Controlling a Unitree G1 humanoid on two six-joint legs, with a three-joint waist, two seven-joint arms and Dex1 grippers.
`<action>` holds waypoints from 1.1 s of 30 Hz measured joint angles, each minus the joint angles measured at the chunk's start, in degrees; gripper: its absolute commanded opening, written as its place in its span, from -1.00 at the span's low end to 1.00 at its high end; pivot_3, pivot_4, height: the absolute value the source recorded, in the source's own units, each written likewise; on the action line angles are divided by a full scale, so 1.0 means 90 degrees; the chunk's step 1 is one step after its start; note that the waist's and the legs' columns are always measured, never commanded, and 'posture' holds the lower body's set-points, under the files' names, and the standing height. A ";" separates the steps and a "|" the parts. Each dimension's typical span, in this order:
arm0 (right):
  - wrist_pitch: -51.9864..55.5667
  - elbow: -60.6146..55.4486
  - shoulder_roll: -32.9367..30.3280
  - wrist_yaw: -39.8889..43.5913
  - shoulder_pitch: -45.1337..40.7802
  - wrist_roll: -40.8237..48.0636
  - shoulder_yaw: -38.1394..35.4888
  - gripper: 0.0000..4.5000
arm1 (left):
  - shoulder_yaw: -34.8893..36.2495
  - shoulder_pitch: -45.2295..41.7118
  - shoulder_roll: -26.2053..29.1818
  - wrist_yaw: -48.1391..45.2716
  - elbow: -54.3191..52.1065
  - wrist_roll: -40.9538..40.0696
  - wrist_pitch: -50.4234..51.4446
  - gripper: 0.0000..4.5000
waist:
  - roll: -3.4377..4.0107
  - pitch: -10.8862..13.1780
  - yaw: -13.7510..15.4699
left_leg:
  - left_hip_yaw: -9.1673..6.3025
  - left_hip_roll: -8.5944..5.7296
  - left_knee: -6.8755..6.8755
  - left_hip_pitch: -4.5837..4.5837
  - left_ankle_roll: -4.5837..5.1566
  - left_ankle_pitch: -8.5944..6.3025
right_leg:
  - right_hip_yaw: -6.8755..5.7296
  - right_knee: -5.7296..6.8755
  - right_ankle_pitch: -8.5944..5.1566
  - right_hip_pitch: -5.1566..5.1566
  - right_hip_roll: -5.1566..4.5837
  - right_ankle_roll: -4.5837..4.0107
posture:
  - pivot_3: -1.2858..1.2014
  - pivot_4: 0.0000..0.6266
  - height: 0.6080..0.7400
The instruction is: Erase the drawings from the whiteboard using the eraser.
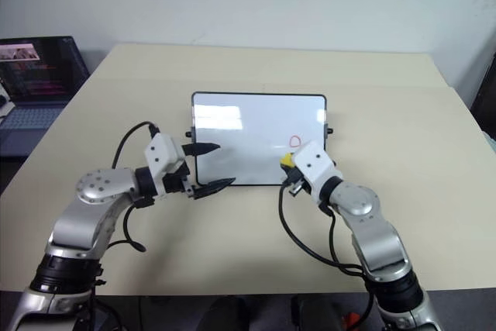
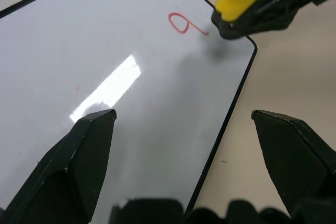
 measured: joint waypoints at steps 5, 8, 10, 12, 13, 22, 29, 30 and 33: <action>-0.0011 -0.0006 -0.0027 -0.0127 0.0036 -0.0002 -0.0005 -0.56 | -0.0020 -0.0063 -0.0020 -0.0008 0.0045 -0.0001 0.0011 1.00 | 0.0000 0.0000 -0.0002 | 0.0001 0.0000 0.0001 0.0001 0.0000 0.0000 | -0.0002 0.0002 0.0000 0.0000 0.0002 0.0000 | 0.03 -0.52 1.00; -0.0112 0.0051 -0.0022 -0.0235 -0.0086 -0.0015 -0.0007 -0.56 | -0.0020 -0.0093 -0.0021 -0.0016 0.0048 -0.0010 0.0034 1.00 | 0.0000 0.0000 -0.0002 | 0.0002 0.0000 0.0001 0.0001 0.0000 0.0000 | 0.0001 0.0001 0.0000 0.0000 0.0002 0.0000 | 0.03 -0.52 1.00; -0.0210 0.0159 -0.0012 -0.0288 -0.0242 -0.0028 -0.0006 -0.56 | -0.0020 -0.0095 -0.0021 -0.0021 0.0048 -0.0017 0.0057 1.00 | 0.0000 0.0000 -0.0002 | 0.0002 -0.0001 0.0001 0.0001 0.0000 0.0000 | 0.0001 0.0001 0.0000 0.0000 0.0002 0.0000 | 0.03 -0.52 1.00; -0.0338 0.0323 0.0006 -0.0389 -0.0361 -0.0069 -0.0005 -0.56 | -0.0020 -0.0095 -0.0021 -0.0021 0.0048 -0.0020 0.0073 1.00 | 0.0000 0.0000 0.0003 | 0.0002 0.0000 0.0001 0.0001 0.0000 0.0000 | -0.0001 0.0001 0.0000 0.0000 0.0002 0.0000 | 0.03 -0.52 1.00; -0.0391 0.0382 0.0006 -0.0417 -0.0390 -0.0099 0.0001 -0.56 | -0.0020 -0.0094 -0.0020 -0.0020 0.0048 -0.0021 0.0077 1.00 | 0.0000 0.0000 0.0004 | 0.0003 0.0000 0.0001 0.0000 0.0000 0.0000 | -0.0001 0.0000 0.0000 0.0000 0.0002 0.0000 | 0.03 -0.52 1.00; -0.1104 0.1604 0.0197 -0.0956 -0.1125 -0.0520 0.0047 -0.56 | -0.0019 -0.0085 -0.0019 -0.0028 0.0045 -0.0055 0.0145 1.00 | 0.0000 0.0000 0.0004 | 0.0005 0.0000 0.0001 0.0001 -0.0001 0.0000 | -0.0001 0.0001 0.0000 0.0000 0.0002 -0.0001 | 0.03 -0.52 1.00; -0.1390 0.2183 0.0338 -0.1073 -0.1266 -0.0644 0.0113 -0.56 | -0.0019 -0.0043 -0.0009 -0.0118 0.0044 -0.0053 0.0139 1.00 | 0.0000 0.0000 0.0006 | 0.0004 0.0001 0.0000 -0.0001 0.0000 0.0000 | 0.0002 0.0000 0.0001 0.0000 0.0001 -0.0001 | 0.03 -0.52 1.00; -0.1391 0.2234 0.0337 -0.1065 -0.1264 -0.0666 0.0147 -0.56 | -0.0019 -0.0035 -0.0009 -0.0130 0.0045 -0.0052 0.0139 1.00 | 0.0000 0.0000 0.0006 | 0.0003 0.0001 0.0000 0.0000 0.0000 0.0000 | 0.0001 0.0001 0.0001 0.0000 0.0001 -0.0001 | 0.03 -0.52 1.00; -0.1375 0.2257 0.0309 -0.0986 -0.1250 -0.0701 0.0191 -0.56 | -0.0019 -0.0037 -0.0009 -0.0135 0.0044 -0.0052 0.0136 1.00 | 0.0000 0.0000 0.0006 | 0.0003 0.0001 0.0001 0.0001 0.0000 0.0000 | 0.0000 0.0002 0.0001 0.0000 0.0001 -0.0001 | 0.03 -0.52 1.00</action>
